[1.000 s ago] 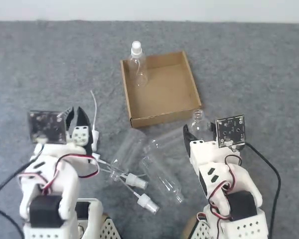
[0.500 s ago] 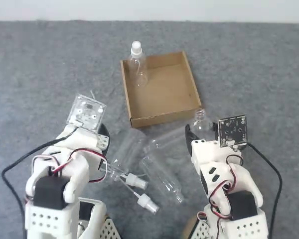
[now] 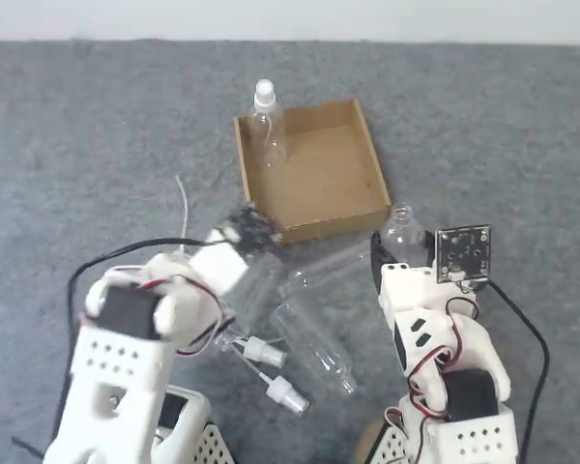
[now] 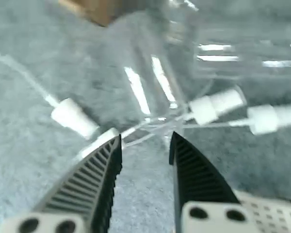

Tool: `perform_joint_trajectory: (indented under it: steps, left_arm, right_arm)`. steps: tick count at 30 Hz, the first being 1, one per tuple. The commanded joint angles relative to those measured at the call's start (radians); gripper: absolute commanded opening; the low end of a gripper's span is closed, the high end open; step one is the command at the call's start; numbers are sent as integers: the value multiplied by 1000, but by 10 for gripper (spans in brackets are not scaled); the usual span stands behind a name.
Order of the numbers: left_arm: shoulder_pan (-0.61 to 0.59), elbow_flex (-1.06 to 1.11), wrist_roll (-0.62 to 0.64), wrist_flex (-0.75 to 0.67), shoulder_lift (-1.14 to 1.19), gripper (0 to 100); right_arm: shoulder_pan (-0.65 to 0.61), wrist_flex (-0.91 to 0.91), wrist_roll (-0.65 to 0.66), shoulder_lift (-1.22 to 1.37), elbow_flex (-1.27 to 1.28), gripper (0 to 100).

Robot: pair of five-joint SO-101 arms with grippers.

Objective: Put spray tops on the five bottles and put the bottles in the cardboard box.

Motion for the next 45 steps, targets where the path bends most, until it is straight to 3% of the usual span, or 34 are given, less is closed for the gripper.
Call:
perform_joint_trajectory:
  steps: [1, 6, 18, 24, 32, 45]
  left_arm:
    - [94, -53, -21, 15, 72, 152]
    - [210, -48, -21, 11, 109, 152]
    - [364, -47, -41, -3, 245, 152]
    - [368, -45, -97, -14, 382, 152]
    - [374, 114, -95, -253, 420, 152]
    - [376, 236, -141, -394, 425, 152]
  right_arm:
    - [8, -27, -11, -19, -15, 6]
    - [12, -27, -11, -19, -15, 6]
    - [119, -31, -12, -19, -23, 6]
    - [185, -70, -12, -19, -15, 6]
    - [185, -71, -14, -19, -15, 6]
    - [179, -71, -14, -19, -15, 6]
